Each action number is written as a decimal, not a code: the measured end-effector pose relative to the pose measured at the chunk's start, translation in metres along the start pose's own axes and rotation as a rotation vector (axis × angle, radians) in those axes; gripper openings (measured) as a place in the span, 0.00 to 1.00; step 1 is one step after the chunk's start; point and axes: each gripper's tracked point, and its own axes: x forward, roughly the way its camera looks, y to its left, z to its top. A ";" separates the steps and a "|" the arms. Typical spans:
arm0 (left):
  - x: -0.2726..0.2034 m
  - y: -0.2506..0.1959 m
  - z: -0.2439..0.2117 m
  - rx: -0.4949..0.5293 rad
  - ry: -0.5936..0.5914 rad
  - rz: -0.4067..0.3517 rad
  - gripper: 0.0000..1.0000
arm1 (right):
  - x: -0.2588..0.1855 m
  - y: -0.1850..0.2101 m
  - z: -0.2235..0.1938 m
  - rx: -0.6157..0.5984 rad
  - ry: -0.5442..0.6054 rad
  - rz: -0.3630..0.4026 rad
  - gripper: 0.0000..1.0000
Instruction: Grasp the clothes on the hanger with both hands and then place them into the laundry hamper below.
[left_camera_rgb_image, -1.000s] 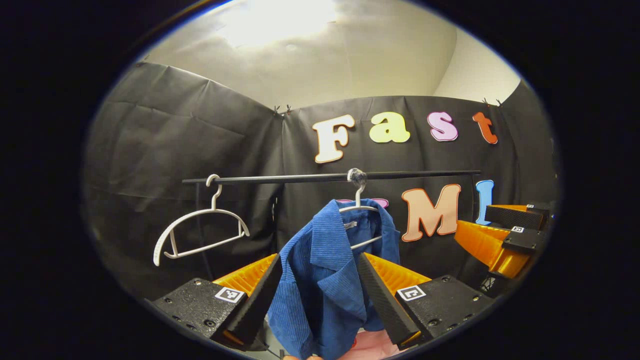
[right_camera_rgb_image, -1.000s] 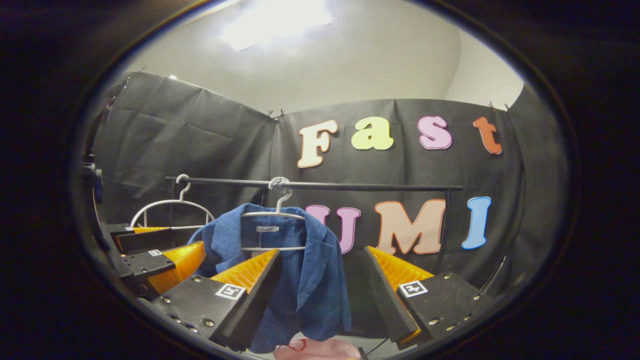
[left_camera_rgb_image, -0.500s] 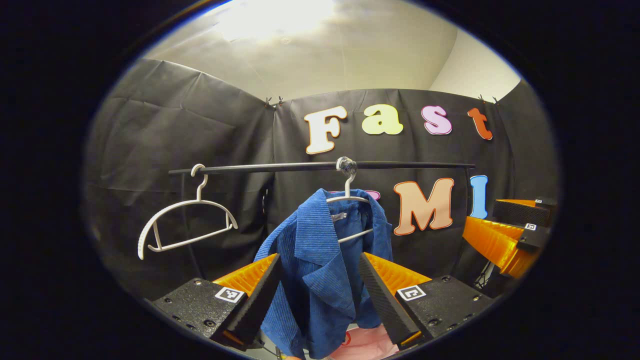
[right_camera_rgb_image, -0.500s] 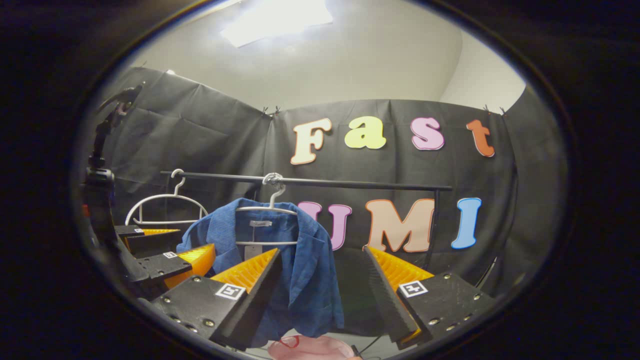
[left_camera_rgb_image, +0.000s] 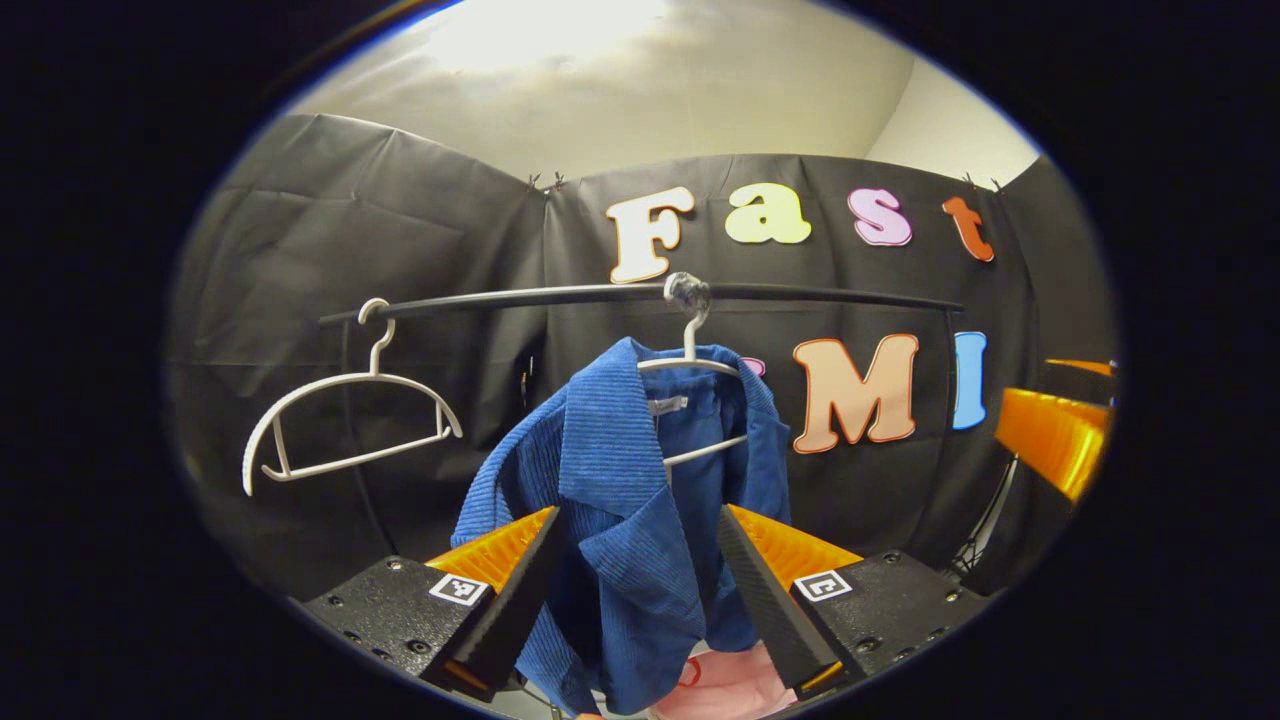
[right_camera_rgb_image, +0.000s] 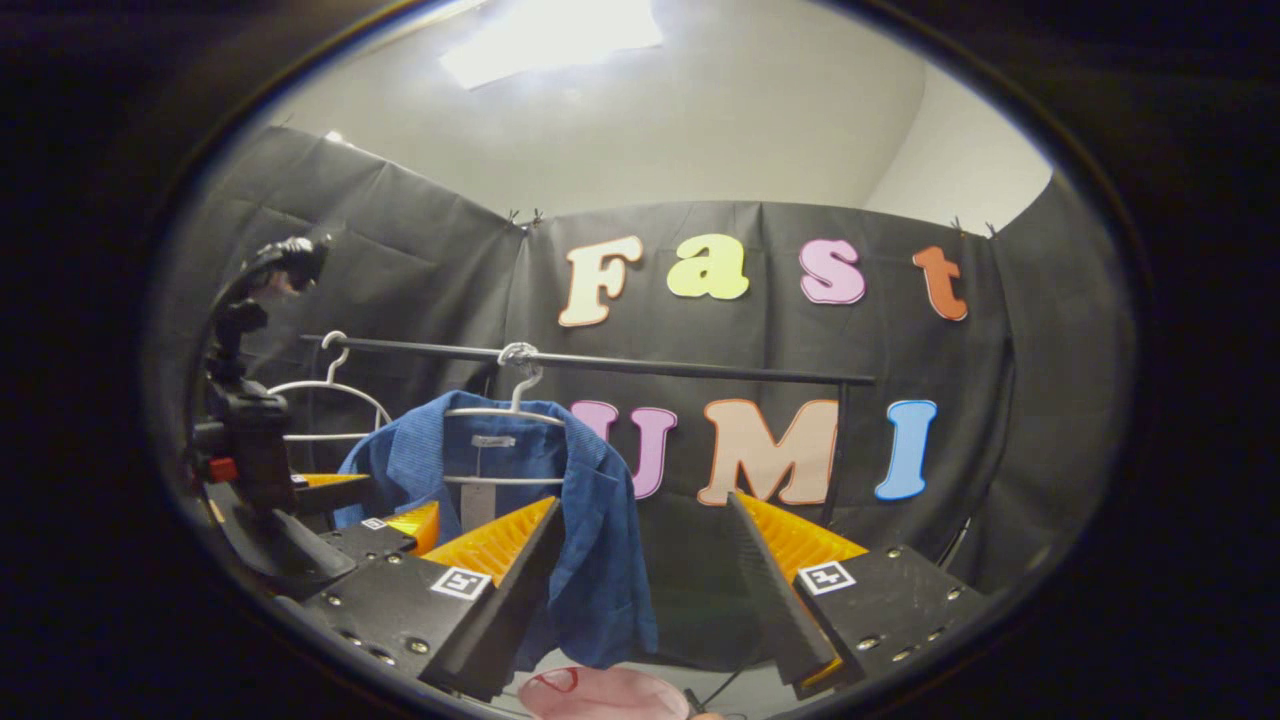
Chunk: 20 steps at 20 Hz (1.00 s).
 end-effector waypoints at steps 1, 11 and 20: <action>0.004 0.001 -0.005 0.000 0.008 0.012 0.95 | 0.000 -0.002 0.001 -0.006 0.000 -0.004 0.99; 0.040 0.008 -0.045 -0.007 0.089 0.083 0.95 | 0.022 -0.015 -0.001 -0.022 0.004 -0.012 0.94; 0.047 0.022 -0.054 -0.014 0.132 0.084 0.19 | 0.047 0.000 -0.017 -0.020 0.017 0.050 0.96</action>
